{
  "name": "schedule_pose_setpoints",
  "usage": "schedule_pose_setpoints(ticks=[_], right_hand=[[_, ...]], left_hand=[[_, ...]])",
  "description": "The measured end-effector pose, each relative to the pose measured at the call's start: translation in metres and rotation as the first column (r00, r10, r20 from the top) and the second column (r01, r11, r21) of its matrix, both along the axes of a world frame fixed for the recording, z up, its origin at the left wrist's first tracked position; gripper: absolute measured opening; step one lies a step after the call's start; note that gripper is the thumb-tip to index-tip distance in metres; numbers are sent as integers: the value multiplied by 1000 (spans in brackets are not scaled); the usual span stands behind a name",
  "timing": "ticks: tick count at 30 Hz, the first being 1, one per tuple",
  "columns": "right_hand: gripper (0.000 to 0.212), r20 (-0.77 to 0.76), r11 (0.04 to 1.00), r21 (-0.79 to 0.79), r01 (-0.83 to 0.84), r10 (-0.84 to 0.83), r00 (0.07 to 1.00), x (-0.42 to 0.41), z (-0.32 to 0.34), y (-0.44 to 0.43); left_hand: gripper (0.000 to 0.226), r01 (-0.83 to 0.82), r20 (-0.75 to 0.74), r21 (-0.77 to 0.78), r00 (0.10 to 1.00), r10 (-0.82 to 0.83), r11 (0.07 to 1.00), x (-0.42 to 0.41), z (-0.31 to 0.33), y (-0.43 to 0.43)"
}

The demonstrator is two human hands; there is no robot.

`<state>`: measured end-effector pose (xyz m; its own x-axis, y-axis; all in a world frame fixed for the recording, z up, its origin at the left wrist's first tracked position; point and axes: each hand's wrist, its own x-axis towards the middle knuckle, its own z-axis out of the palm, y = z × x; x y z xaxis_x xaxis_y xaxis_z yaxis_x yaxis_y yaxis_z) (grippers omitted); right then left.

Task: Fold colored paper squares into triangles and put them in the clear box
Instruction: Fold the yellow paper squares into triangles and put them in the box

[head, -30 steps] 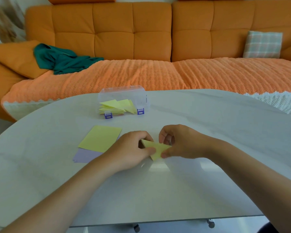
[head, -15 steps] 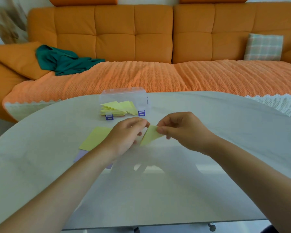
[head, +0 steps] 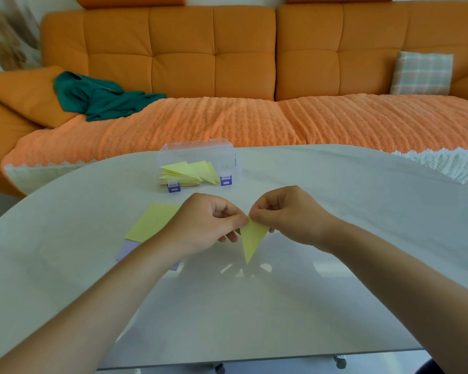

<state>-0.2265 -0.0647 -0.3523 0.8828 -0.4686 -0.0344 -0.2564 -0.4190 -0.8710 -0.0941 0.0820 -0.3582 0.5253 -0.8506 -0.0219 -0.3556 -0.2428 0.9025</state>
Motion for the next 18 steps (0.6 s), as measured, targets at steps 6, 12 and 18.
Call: schedule_pose_setpoints(ticks=[6, 12, 18], right_hand=[[11, 17, 997, -81, 1, 0, 1000, 3, -5, 7], [10, 5, 993, -115, 22, -22, 1000, 2, -5, -3], [13, -13, 980, -154, 127, -130, 991, -1, -6, -19]], left_hand=[[11, -17, -15, -4, 1000, 17, 1000, -2, -4, -1], [19, -3, -20, 10, 1000, 3, 1000, 5, -2, -1], [26, -24, 1, 27, 1000, 24, 999, 24, -1, 7]])
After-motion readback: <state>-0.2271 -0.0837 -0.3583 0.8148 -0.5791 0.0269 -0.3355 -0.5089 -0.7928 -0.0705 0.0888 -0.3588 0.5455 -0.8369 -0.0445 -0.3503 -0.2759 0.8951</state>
